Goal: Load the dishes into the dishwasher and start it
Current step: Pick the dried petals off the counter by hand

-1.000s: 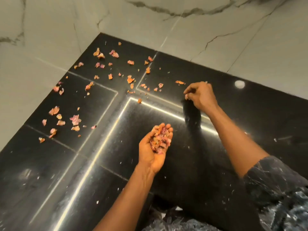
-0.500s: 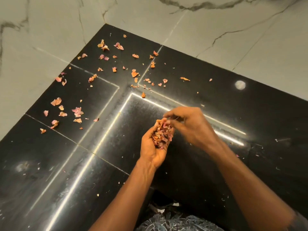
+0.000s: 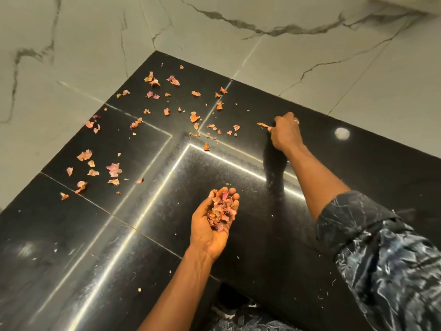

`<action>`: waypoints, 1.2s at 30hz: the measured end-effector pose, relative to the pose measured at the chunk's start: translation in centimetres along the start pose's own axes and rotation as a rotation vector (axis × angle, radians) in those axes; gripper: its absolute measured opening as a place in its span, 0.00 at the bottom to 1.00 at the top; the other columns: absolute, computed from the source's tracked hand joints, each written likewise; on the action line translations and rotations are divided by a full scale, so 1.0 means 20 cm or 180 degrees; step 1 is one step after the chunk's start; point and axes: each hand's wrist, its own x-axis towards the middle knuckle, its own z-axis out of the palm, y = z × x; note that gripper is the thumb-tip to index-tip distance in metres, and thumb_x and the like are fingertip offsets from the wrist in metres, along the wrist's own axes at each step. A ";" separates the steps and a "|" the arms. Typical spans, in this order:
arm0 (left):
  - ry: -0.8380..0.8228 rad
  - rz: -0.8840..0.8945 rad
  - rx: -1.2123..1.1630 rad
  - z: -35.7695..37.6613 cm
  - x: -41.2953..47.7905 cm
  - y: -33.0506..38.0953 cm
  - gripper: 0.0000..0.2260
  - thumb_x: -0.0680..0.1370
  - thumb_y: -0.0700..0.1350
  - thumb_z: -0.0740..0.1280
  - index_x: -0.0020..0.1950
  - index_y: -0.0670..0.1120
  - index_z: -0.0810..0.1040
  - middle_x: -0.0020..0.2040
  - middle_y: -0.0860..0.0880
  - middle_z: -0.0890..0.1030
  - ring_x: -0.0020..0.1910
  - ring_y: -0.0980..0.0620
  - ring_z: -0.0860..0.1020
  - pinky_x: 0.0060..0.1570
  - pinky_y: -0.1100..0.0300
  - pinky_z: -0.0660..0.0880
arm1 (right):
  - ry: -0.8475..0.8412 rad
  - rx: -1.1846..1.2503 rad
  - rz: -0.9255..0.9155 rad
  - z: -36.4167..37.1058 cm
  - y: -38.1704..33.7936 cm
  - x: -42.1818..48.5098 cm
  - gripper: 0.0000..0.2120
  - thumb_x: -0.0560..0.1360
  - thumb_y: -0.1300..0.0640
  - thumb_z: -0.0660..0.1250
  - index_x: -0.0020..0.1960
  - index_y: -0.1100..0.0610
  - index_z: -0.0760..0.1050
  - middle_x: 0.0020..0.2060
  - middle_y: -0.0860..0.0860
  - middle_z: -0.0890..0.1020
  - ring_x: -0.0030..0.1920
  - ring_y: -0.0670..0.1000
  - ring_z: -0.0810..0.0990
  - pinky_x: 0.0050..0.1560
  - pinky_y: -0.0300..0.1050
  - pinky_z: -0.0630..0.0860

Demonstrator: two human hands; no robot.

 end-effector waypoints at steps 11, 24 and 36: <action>0.0000 0.0042 -0.0122 -0.05 -0.03 0.05 0.15 0.82 0.44 0.61 0.61 0.36 0.79 0.60 0.36 0.81 0.57 0.40 0.82 0.54 0.52 0.82 | -0.0030 -0.0214 -0.0894 -0.04 -0.05 -0.04 0.08 0.77 0.64 0.67 0.48 0.54 0.83 0.48 0.53 0.82 0.51 0.57 0.79 0.51 0.51 0.78; -0.0202 -0.0060 -0.0168 -0.05 0.00 0.03 0.15 0.83 0.44 0.60 0.59 0.36 0.80 0.59 0.37 0.82 0.56 0.41 0.83 0.55 0.53 0.81 | 0.0098 -0.0456 -0.0565 -0.02 0.17 -0.33 0.07 0.75 0.65 0.68 0.48 0.58 0.83 0.46 0.55 0.80 0.48 0.61 0.79 0.47 0.50 0.76; -0.0133 0.0038 -0.0170 -0.09 -0.01 0.04 0.15 0.82 0.44 0.60 0.60 0.35 0.79 0.59 0.36 0.82 0.58 0.41 0.82 0.55 0.53 0.81 | -0.0320 0.1372 0.0220 -0.03 -0.11 -0.74 0.08 0.70 0.66 0.73 0.38 0.54 0.84 0.31 0.50 0.84 0.33 0.46 0.84 0.30 0.32 0.72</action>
